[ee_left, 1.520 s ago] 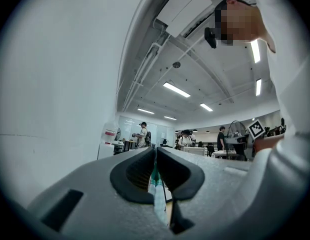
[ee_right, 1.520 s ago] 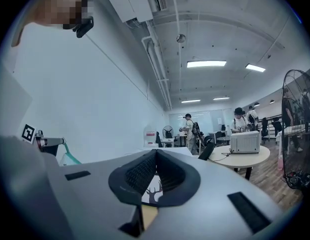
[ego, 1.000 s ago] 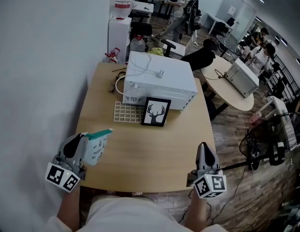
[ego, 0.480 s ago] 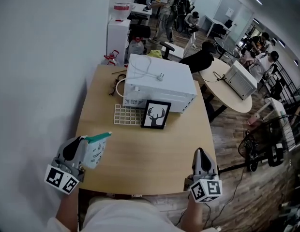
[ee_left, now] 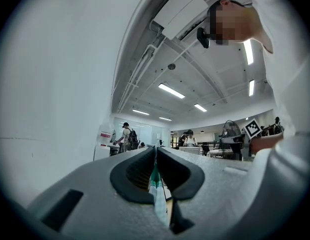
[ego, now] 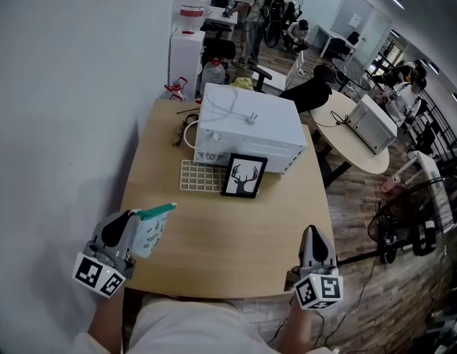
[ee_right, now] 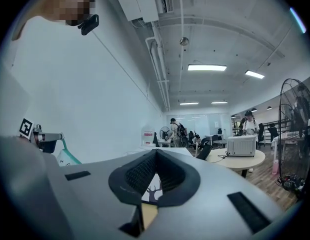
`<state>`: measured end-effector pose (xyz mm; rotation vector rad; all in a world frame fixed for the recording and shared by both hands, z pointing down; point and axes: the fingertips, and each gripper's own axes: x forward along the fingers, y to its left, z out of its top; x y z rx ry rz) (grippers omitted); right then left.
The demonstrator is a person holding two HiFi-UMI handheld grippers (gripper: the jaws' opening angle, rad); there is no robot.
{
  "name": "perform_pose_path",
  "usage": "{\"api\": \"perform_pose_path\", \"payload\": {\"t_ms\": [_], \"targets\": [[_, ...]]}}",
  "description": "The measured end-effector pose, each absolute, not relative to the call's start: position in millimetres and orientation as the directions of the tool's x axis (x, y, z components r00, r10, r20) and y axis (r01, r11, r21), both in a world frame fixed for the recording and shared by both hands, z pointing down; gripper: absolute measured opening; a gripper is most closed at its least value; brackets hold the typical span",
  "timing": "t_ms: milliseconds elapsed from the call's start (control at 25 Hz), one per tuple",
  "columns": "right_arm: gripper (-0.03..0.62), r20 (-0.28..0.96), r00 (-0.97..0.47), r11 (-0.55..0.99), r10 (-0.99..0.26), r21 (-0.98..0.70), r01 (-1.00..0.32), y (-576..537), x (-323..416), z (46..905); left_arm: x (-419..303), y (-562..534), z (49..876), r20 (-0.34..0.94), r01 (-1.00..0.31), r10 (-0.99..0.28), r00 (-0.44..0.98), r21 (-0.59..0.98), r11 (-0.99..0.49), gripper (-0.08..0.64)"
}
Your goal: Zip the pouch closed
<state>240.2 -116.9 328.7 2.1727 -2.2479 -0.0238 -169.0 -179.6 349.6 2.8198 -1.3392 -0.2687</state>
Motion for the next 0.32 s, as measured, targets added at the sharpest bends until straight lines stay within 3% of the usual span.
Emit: {"api": "perform_pose_path", "payload": {"t_ms": [320], "targets": [[-0.002, 0.004, -0.043, 0.043, -0.999, 0.02, -0.999, -109.2, 234.7, 330.3, -168.4, -180.4, 358.0, -0.147, -0.763, -0.769, 0.622, 0.105, -0.637, 0.025]]}}
